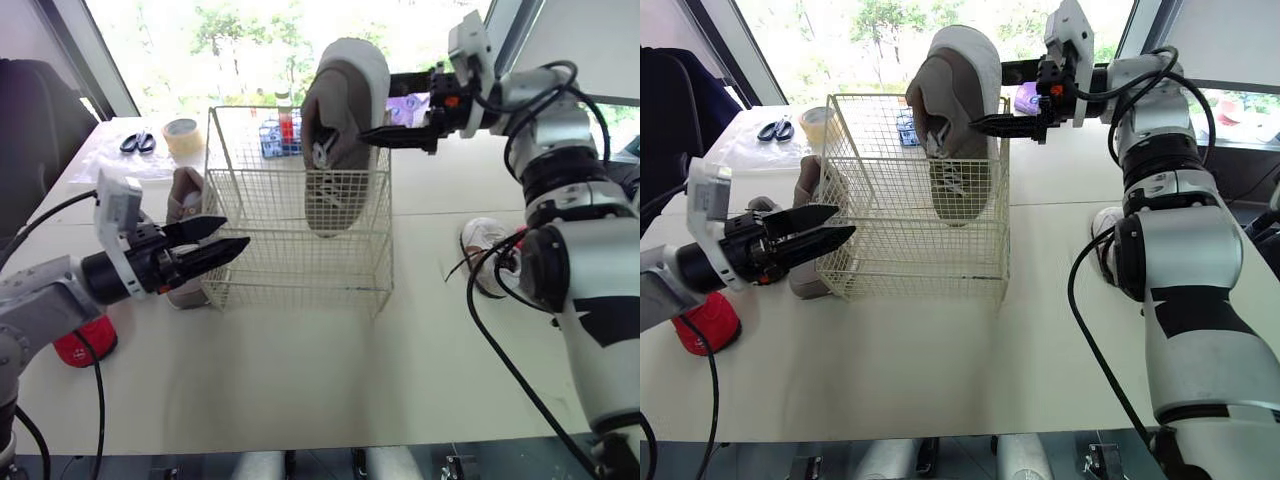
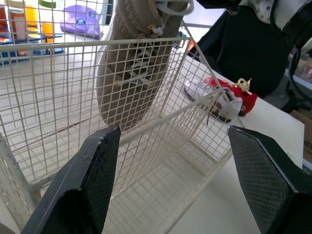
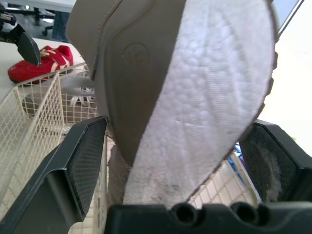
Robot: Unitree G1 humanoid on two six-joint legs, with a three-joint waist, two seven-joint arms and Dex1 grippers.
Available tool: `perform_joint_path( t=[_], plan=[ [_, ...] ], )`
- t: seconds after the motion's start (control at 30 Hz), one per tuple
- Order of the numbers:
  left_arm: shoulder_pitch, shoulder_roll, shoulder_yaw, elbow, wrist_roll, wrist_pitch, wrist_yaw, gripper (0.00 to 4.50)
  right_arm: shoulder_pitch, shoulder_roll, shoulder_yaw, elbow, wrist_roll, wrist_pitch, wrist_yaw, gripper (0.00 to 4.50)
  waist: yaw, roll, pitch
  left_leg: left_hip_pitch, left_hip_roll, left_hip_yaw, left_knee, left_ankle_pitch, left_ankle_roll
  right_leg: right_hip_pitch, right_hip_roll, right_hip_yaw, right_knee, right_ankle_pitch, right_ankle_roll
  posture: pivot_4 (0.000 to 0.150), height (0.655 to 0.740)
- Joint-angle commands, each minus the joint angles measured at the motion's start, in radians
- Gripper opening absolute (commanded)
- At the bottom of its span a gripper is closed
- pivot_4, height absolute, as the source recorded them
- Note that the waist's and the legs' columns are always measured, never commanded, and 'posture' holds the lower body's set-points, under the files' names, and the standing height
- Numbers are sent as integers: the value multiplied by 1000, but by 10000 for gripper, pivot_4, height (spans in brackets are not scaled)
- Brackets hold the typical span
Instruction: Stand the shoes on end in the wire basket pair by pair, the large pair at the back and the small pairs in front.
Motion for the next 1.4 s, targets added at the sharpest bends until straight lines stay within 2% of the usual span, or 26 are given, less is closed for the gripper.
perform_joint_path(
  t=[0.03,0.2,0.4,0.43,0.47,0.5,0.6,0.63,0.73,0.8,0.9,1.07,1.23,1.4],
  plan=[
    [-25,4,3,3,8,-7,-6,35812,-41,-45,-34,-46,-2,-29,10,44724,0,0,0,0,0,0,0,0,0,0,0,0,0,0,0,1500,7400],
    [-41,6,-1,25,10,0,-9,35812,-24,-103,-39,-117,-5,-38,37,44724,0,0,0,0,0,0,0,0,0,0,0,0,0,0,0,1500,7400],
    [-140,-4,52,129,-77,5,61,35812,40,-200,-39,-255,-15,11,11,44724,3,0,0,0,0,0,0,0,0,0,0,0,0,0,0,1500,7400],
    [-161,-1,69,156,-86,1,81,41015,56,-215,-45,-293,-7,34,8,45000,5,0,0,0,0,0,1,0,0,0,0,0,0,0,0,1500,7400],
    [-185,10,91,192,-85,-3,104,44184,75,-231,-55,-355,10,79,2,45000,5,0,0,0,0,0,1,0,0,1,0,0,0,0,0,1500,7400],
    [-213,29,109,233,-63,-8,133,44648,101,-250,-67,-445,34,155,-6,45000,5,0,0,0,0,0,1,0,0,0,0,0,0,0,0,1500,7400],
    [-280,98,110,333,61,-7,214,44648,188,-292,-95,-739,122,388,-31,45000,2,0,0,0,0,0,1,0,1,-1,0,0,1,0,0,1500,7400],
    [-322,142,74,391,99,24,215,44648,233,-307,-113,-897,207,522,-36,45000,1,0,0,0,0,0,0,-1,2,-1,1,0,1,0,0,1500,7400],
    [-438,237,-53,518,176,156,184,44648,329,-337,-157,-1213,394,801,-80,45000,3,0,0,0,0,-1,0,-2,4,0,2,-1,2,0,0,1500,7400],
    [-557,238,-196,625,291,239,196,44648,393,-371,-180,-1384,537,991,-116,45000,9,0,-1,1,0,-2,0,-2,5,1,3,-2,2,0,0,1500,7400],
    [-666,207,-346,720,406,347,153,44648,476,-404,-195,-1546,742,1212,-150,45000,13,-1,-1,2,-1,-4,4,-2,6,6,2,-5,2,0,0,1500,7400],
    [-767,119,-503,901,615,309,39,44648,640,-435,-178,-1729,835,1259,-227,45000,7,-3,-1,1,-1,-4,14,-5,9,8,2,-5,5,0,1,1500,7400],
    [-897,18,-583,1162,811,232,-23,44648,723,-433,-185,-1777,814,1210,-326,45000,7,-4,-1,0,-2,-2,16,-5,9,5,2,-5,10,0,1,1500,7400],
    [-990,-58,-634,1349,957,196,-101,44648,752,-423,-216,-1811,871,1209,-419,45000,7,-4,-1,-1,-1,-1,15,-5,10,3,1,-4,12,0,1,1500,7400]
  ],
)
